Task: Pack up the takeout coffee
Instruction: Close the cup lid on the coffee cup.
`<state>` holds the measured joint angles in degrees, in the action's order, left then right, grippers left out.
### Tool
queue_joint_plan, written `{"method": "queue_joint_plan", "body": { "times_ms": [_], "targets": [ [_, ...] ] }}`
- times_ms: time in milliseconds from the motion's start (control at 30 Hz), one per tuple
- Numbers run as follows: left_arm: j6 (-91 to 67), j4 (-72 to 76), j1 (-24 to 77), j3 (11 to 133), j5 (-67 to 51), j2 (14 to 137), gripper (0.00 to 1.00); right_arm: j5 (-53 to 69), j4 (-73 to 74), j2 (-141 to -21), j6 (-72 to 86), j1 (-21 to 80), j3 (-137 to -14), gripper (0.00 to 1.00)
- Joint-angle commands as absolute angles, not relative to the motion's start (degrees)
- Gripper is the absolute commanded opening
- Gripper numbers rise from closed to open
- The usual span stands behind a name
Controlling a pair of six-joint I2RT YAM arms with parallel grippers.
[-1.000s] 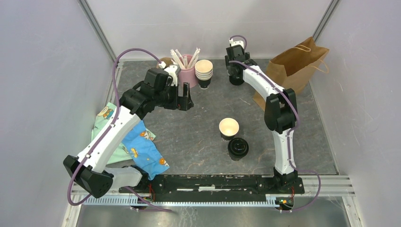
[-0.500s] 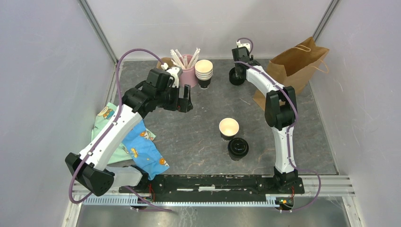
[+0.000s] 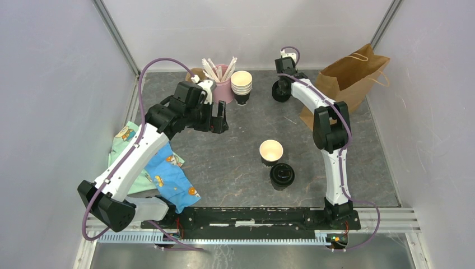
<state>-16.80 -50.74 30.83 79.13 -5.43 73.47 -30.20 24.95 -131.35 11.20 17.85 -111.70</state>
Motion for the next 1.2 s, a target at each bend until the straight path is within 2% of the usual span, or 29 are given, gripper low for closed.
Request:
{"method": "queue_joint_plan", "body": {
  "times_ms": [0,233,733,867,1000,1167],
  "targets": [
    [-13.75,-50.16,30.62,81.75,-4.93,73.54,1.0,-29.55,23.29,-130.88,10.95,17.51,-113.99,0.22],
    [-14.54,-50.14,30.57,82.33,-5.14,73.84,1.0,-28.05,23.38,-128.71,10.04,17.54,-113.99,0.08],
    [-19.87,-47.73,30.54,86.16,-8.85,75.85,1.0,-22.5,24.07,-120.76,7.75,17.57,-113.54,0.03],
    [-24.25,-46.2,30.5,87.26,-10.58,76.37,1.0,-8.3,25.7,-113.94,8.46,17.52,-108.81,0.03],
    [-31.05,-44.01,30.26,87.99,-11.91,78.09,1.0,16.58,24.04,-104.08,12.4,17.73,-96.91,0.05],
    [-38.34,-37.44,29.49,86.71,-16.51,77.79,0.98,29.95,25.56,-92.65,15.91,17.94,-84.81,0.04]
  ]
}}
